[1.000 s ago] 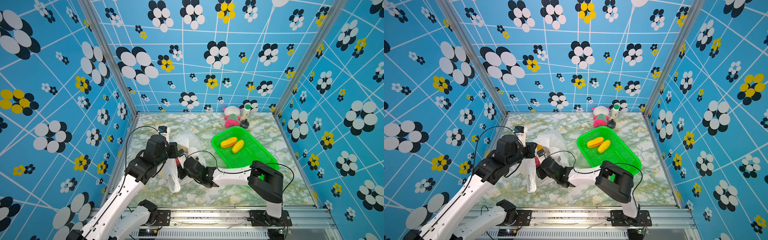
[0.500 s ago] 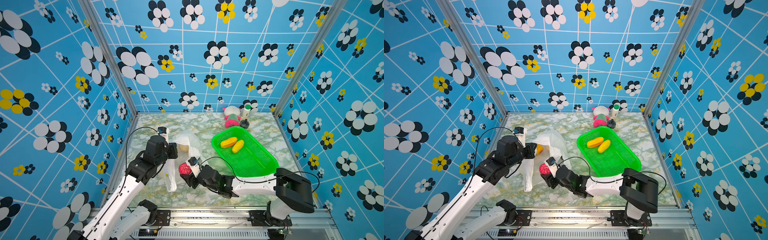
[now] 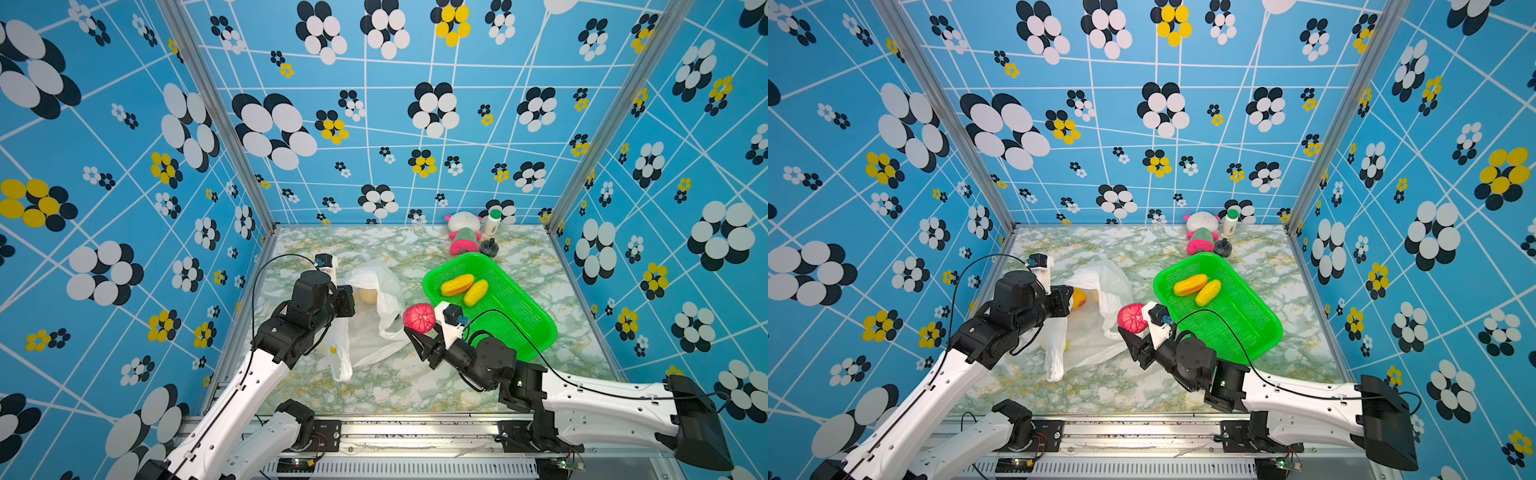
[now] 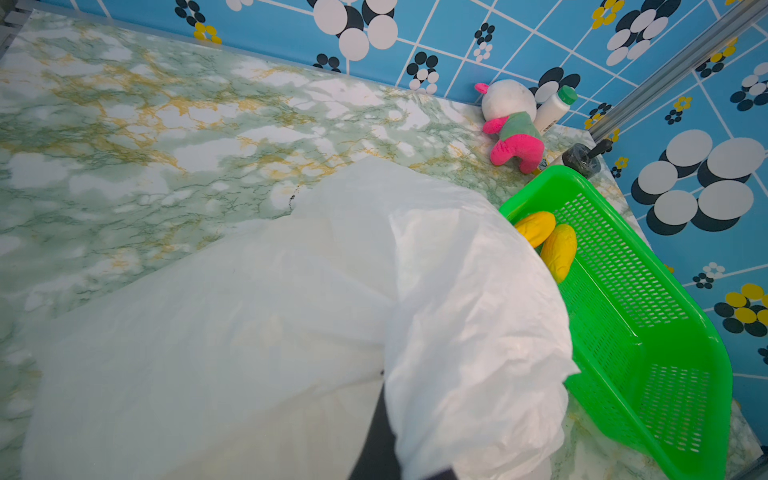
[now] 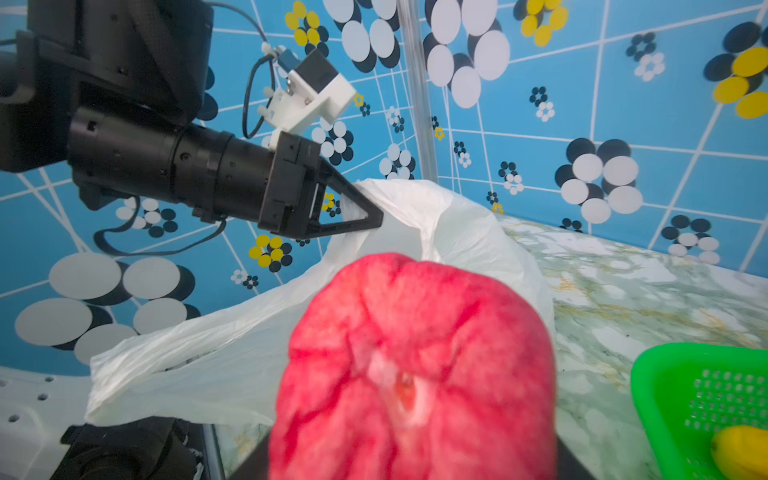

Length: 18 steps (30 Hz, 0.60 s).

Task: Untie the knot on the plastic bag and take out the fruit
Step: 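Lift the pink fruit out of the bag toward the green basket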

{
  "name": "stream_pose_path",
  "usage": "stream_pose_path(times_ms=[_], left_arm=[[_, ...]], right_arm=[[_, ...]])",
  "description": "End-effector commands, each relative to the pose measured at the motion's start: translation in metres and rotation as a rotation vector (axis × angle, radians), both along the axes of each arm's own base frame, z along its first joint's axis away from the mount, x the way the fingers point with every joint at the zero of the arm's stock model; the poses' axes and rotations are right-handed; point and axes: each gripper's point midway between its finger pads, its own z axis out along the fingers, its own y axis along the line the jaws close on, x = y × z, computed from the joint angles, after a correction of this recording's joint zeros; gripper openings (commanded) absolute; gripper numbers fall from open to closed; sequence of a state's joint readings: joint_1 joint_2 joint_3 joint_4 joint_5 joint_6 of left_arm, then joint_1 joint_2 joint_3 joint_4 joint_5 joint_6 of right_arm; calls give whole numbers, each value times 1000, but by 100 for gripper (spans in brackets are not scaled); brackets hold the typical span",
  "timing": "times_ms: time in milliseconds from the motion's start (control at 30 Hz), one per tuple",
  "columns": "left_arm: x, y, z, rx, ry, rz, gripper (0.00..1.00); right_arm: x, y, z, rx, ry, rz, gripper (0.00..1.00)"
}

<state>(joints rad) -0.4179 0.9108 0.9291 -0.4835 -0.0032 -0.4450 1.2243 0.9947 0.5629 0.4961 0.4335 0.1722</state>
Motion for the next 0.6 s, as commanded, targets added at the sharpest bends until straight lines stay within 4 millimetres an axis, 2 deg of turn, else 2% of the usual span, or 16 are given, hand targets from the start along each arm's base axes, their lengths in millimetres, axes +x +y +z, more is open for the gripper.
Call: stream_pose_path(times_ms=[0,133,267,400,567], left_arm=[[2,2,-5,7,-6,1,0],[3,0,-6,1,4,-5,0],[6,-1,-1,1,4,-4,0],[5,-2,-2,-11,-5,-12,0],[5,-2,2,-14,-6,-12,0]], right_arm=[[18,-37,-20,-93,-6,-158,34],[28,-75,-16,-52,13,-267,32],[39,-128,-18,24,43,-438,32],[49,-169,-36,72,113,-575,30],[66,-199,-65,34,238,-713,30]])
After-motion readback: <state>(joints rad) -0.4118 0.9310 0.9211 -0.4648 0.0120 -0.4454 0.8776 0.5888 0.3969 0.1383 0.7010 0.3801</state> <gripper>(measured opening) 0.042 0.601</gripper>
